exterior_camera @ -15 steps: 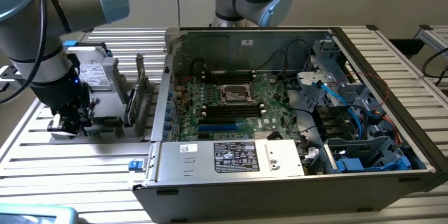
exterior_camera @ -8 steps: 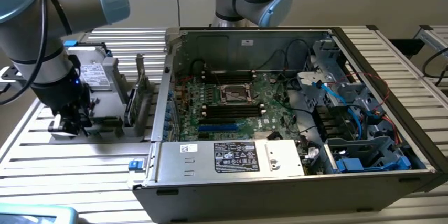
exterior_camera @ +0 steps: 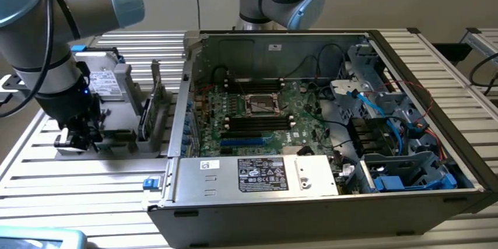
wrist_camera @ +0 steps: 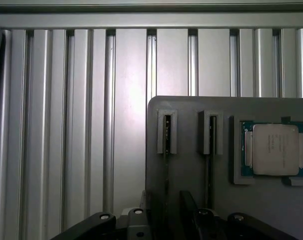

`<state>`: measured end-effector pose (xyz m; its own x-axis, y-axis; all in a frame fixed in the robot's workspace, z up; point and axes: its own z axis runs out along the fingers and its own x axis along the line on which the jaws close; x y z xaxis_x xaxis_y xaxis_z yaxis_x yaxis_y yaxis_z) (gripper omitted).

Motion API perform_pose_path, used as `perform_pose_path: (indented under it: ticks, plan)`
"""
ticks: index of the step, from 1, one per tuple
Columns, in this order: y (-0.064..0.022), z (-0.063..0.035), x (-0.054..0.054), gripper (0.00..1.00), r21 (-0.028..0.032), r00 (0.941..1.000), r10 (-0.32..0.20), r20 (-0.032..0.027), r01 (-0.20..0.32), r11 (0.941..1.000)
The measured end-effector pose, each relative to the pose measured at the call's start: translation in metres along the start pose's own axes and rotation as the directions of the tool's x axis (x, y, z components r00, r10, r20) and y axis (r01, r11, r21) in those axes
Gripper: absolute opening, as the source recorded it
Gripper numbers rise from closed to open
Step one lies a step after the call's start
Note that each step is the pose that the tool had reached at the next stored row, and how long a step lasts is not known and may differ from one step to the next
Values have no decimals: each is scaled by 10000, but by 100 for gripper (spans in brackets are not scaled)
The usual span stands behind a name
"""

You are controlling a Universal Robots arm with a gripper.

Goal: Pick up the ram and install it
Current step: 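Pick up the ram and move it above insertion slot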

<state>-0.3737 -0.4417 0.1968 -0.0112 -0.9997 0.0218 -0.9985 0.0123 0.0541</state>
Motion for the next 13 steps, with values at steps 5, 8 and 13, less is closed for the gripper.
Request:
perform_pose_path:
  ticks: [5,8,13]
  plan:
    - [0,0,0,16,0,10000,0,-1,0,10000]
    - [2,0,0,14,-1,10000,0,0,0,10000]
    - [20,-54,1,14,2,10000,0,2,0,10000]
